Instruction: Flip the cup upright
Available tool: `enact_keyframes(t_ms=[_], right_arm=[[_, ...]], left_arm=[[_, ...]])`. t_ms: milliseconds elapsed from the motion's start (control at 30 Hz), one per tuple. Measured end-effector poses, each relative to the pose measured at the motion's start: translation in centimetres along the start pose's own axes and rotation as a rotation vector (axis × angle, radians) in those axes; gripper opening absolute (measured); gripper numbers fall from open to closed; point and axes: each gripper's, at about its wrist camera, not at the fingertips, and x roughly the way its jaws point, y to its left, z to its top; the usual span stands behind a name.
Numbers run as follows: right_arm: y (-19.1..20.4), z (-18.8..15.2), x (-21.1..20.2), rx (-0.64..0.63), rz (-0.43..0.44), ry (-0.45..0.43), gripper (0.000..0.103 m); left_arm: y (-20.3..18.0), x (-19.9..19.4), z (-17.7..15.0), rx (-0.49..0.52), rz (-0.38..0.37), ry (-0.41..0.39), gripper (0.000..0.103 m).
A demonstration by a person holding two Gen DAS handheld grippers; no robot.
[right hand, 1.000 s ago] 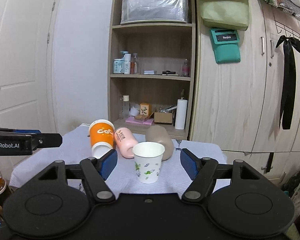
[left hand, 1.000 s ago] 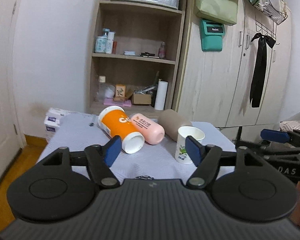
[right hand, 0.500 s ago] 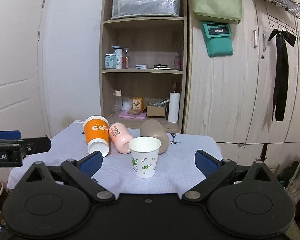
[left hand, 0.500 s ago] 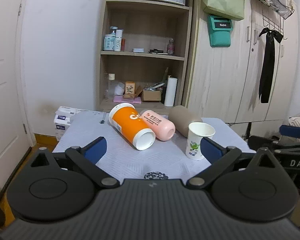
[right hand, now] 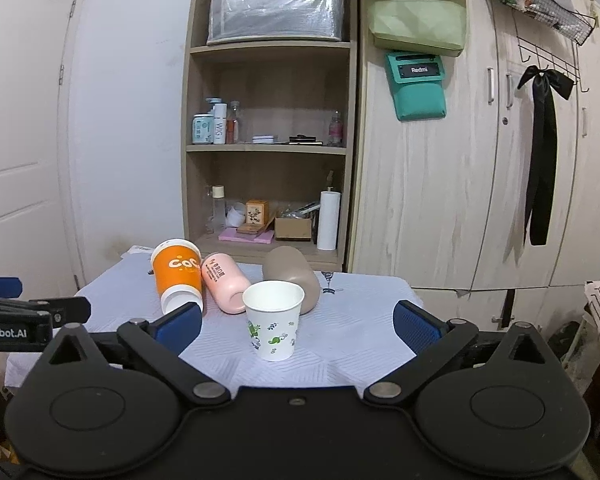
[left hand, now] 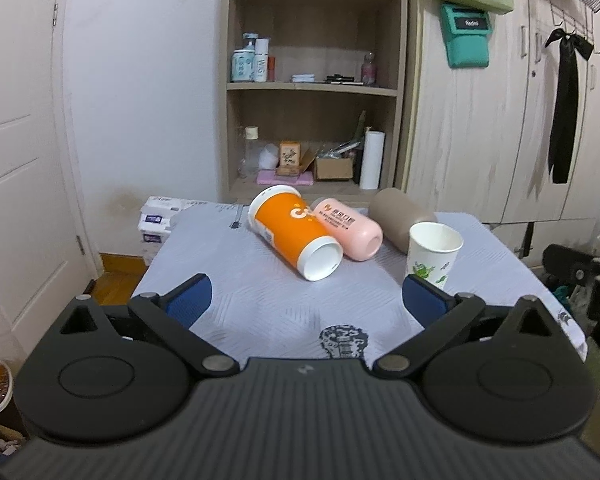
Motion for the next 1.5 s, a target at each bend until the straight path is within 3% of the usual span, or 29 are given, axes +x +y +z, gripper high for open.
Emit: enact_keyframes(t_ms=[800, 1500], right_arm=[[-0.2, -0.2, 0.4, 0.02, -0.083, 0.027, 0.103], [0.1, -0.5, 0.4, -0.006, -0.073, 0.024, 0.103]], left_arm=[[-0.2, 1.1, 0.0, 0.025, 0.054, 0.071, 0.103], [-0.2, 1.6, -0.3, 0.025, 0.061, 0.101, 0.103]])
